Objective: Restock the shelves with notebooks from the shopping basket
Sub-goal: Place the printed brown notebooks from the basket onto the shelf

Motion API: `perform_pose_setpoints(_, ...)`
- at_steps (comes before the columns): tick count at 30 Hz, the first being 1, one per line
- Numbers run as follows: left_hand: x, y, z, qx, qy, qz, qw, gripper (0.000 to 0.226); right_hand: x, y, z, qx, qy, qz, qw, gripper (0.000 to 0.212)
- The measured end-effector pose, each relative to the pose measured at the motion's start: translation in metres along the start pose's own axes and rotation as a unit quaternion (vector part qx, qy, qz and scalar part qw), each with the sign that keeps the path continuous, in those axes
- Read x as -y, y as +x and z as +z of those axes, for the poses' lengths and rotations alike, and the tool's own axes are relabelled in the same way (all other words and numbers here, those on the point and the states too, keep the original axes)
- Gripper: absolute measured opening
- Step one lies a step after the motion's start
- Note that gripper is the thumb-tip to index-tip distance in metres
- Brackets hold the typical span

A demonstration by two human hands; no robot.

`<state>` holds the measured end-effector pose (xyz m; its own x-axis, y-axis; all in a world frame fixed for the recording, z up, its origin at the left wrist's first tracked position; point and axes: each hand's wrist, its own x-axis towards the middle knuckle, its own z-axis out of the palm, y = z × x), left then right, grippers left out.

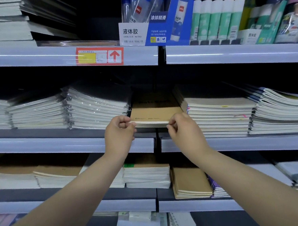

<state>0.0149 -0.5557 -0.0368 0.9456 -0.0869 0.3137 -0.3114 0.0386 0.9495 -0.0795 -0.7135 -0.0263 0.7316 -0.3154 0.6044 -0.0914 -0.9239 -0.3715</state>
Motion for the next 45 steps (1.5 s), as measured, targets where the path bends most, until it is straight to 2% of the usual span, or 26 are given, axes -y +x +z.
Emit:
perform_pose_setpoints(4,-0.002,-0.003,0.005,0.012,-0.048,-0.032,0.998,0.027,0.001,0.011,0.005,0.030,0.026,0.033,0.999,0.015)
perform_pose_setpoints(8,-0.009,0.004,0.012,0.060,-0.070,-0.062,0.994,0.025,-0.002,0.026,0.013,0.045,0.074,0.067,0.994,0.023)
perform_pose_setpoints(13,-0.011,0.022,0.016,0.124,-0.133,-0.157,0.971,0.028,-0.008,0.042,0.026,0.089,0.113,0.105,0.984,0.049)
perform_pose_setpoints(15,-0.008,0.027,0.015,0.140,-0.155,-0.179,0.961,0.034,-0.008,0.047,0.030,0.090,0.131,0.115,0.981,0.052)
perform_pose_setpoints(23,0.008,0.036,0.012,0.157,-0.181,-0.176,0.955,0.035,-0.012,0.058,0.039,0.078,0.167,0.133,0.974,0.049)
perform_pose_setpoints(29,0.008,0.030,0.016,0.149,-0.192,-0.170,0.955,0.040,-0.007,0.051,0.037,0.091,0.194,0.144,0.966,0.062)
perform_pose_setpoints(33,-0.001,0.019,0.016,0.154,-0.239,-0.170,0.944,0.046,0.001,0.044,0.015,0.139,0.231,0.168,0.948,0.065)
perform_pose_setpoints(37,-0.010,0.012,0.006,0.158,-0.300,-0.182,0.923,0.057,0.011,0.038,-0.007,0.097,0.330,0.188,0.920,0.057)
perform_pose_setpoints(45,-0.019,-0.011,-0.021,0.216,-0.287,-0.184,0.915,0.068,0.042,0.021,-0.022,0.112,0.417,0.255,0.865,0.068)
